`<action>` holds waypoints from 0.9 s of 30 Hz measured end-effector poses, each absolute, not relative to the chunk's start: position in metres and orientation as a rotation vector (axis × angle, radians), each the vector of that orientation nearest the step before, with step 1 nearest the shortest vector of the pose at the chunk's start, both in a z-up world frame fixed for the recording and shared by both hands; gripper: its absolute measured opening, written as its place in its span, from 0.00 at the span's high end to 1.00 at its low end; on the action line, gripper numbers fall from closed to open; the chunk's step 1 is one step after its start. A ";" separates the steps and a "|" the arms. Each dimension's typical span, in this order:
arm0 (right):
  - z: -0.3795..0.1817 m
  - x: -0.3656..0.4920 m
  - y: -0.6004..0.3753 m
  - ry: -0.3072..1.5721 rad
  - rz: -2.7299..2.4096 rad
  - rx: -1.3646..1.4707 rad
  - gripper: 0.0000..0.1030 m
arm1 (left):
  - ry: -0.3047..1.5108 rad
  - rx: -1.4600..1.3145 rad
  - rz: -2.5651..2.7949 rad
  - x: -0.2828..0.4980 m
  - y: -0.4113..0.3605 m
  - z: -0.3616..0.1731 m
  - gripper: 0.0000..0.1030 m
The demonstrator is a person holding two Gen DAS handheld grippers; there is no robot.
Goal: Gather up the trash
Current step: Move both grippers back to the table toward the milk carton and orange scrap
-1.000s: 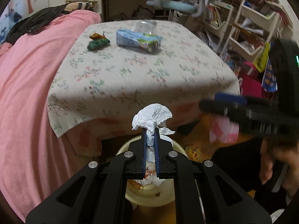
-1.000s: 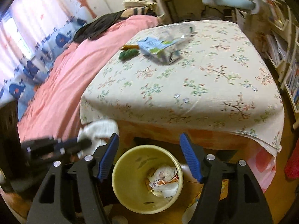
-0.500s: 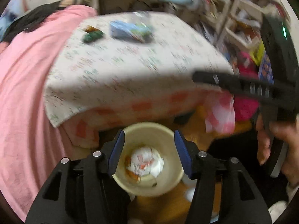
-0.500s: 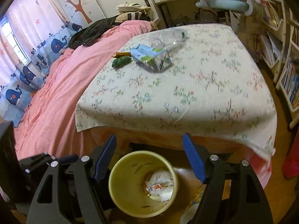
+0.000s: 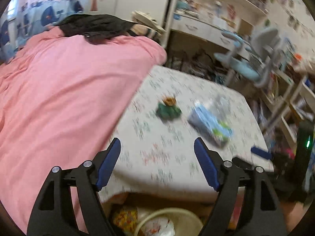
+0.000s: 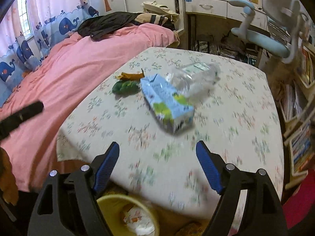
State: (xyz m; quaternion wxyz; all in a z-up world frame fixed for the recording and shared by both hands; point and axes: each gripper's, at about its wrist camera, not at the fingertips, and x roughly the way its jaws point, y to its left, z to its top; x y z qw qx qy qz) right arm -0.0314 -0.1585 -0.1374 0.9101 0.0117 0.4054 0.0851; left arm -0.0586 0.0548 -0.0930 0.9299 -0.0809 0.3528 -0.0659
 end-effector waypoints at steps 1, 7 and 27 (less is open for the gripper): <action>-0.139 -0.024 -0.157 0.837 0.175 0.016 0.25 | 0.715 -0.185 -0.127 -0.049 0.057 -0.091 0.28; -0.151 0.020 -0.158 0.853 0.170 -0.003 0.25 | 0.708 -0.256 -0.090 -0.004 0.063 -0.087 0.27; -0.161 0.050 -0.165 0.929 0.262 -0.066 0.37 | 0.853 -0.241 -0.147 0.110 0.038 -0.128 0.27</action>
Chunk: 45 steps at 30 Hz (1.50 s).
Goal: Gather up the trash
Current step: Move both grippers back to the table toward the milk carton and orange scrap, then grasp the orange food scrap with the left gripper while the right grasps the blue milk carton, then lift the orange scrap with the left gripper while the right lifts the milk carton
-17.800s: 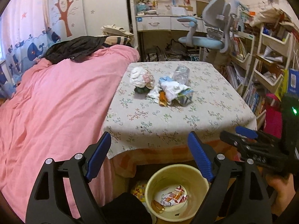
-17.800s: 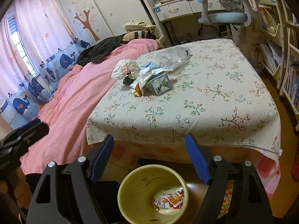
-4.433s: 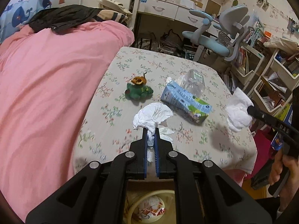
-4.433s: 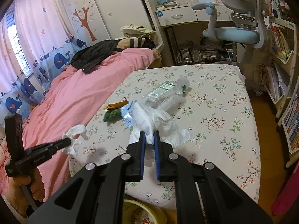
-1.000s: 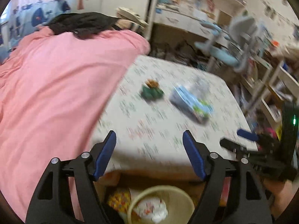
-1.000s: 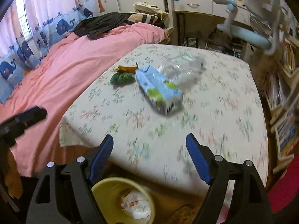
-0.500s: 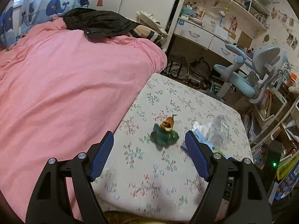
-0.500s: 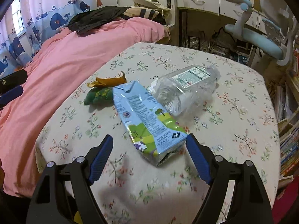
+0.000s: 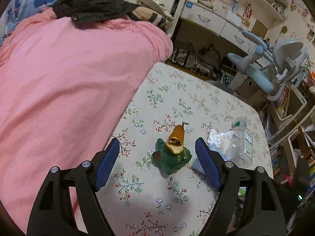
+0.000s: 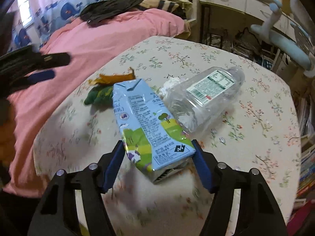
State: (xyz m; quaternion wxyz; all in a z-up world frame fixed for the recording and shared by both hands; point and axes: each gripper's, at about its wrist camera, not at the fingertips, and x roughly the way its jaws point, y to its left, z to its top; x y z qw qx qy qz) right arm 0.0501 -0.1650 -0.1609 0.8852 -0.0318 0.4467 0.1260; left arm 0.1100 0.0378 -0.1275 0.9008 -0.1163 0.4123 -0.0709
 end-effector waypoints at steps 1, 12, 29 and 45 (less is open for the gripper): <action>-0.160 0.047 -0.167 0.939 0.268 -0.077 0.37 | 0.859 -0.230 -0.150 0.113 0.036 -0.130 0.27; -0.154 0.005 -0.206 1.024 0.315 -0.098 0.25 | 0.893 -0.096 -0.245 0.144 0.000 -0.145 0.27; -0.165 0.024 -0.179 1.015 0.346 -0.145 0.33 | 0.953 0.036 -0.283 0.174 -0.042 -0.184 0.77; -0.163 0.022 -0.190 1.025 0.311 -0.016 0.41 | 0.762 -0.280 -0.348 0.108 0.026 -0.105 0.79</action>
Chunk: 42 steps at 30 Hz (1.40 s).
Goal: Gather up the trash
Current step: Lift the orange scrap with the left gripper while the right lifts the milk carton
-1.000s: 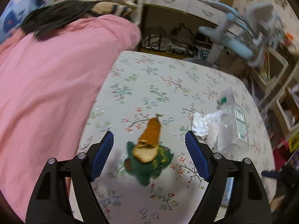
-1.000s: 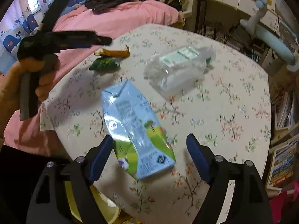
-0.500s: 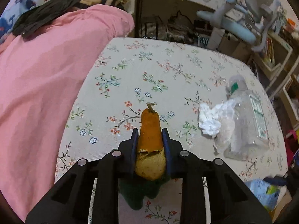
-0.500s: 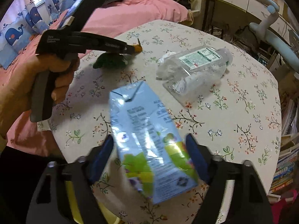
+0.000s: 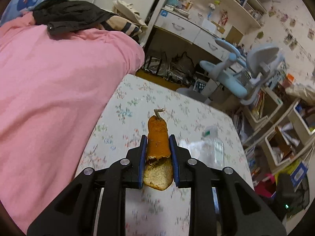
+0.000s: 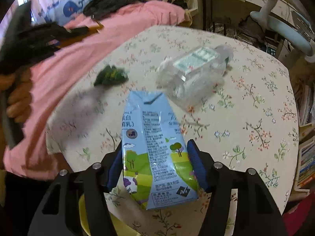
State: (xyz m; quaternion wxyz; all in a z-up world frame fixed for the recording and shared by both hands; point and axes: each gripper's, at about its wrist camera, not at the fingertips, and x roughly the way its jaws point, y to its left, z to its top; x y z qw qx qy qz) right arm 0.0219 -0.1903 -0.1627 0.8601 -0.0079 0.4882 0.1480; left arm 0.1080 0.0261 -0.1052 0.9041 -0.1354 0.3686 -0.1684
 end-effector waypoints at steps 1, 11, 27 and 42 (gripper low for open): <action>-0.166 0.021 -0.187 1.035 0.316 -0.028 0.41 | 0.767 -0.263 -0.348 0.102 0.025 -0.105 0.79; -0.169 0.021 -0.173 1.013 0.279 -0.060 0.42 | 0.781 -0.155 -0.354 0.040 0.022 -0.102 0.79; -0.148 -0.005 -0.201 0.924 0.358 0.353 0.42 | 0.751 -0.169 -0.378 -0.003 0.030 -0.091 0.79; -0.127 -0.021 -0.207 0.832 0.406 0.436 0.42 | 0.689 -0.044 -0.362 -0.036 0.014 -0.078 0.79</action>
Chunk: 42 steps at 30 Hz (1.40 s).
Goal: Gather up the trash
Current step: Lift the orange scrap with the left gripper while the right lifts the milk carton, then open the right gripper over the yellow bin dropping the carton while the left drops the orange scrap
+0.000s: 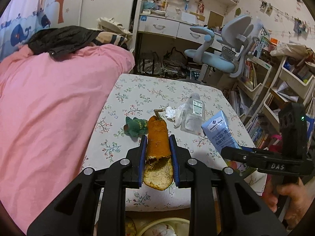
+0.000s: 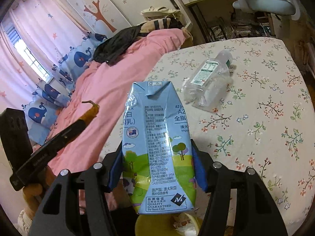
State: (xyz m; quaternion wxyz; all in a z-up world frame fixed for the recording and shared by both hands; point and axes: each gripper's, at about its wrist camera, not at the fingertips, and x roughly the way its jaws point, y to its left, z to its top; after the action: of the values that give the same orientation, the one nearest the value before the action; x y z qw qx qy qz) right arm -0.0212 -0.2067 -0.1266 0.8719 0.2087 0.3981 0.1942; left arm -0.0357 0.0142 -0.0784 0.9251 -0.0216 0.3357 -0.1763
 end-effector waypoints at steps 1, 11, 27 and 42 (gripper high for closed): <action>-0.125 -0.023 -0.206 0.828 0.411 0.437 0.42 | 0.686 -0.041 -0.361 -0.037 0.014 -0.077 0.79; -0.116 -0.051 -0.193 0.788 0.463 0.431 0.42 | 0.664 0.003 -0.355 -0.054 0.010 -0.074 0.79; -0.118 -0.079 -0.189 0.778 0.492 0.453 0.42 | 0.670 0.013 -0.353 -0.070 0.011 -0.081 0.79; -0.164 -0.127 -0.143 0.951 0.535 0.389 0.42 | 0.693 -0.010 -0.334 -0.091 0.024 -0.089 0.79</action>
State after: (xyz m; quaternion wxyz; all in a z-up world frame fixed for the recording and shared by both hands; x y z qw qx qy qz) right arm -0.1271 -0.1433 -0.1638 0.8370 0.1837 0.4493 0.2526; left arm -0.0911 0.0245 -0.0890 0.9269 -0.0047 0.3382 -0.1629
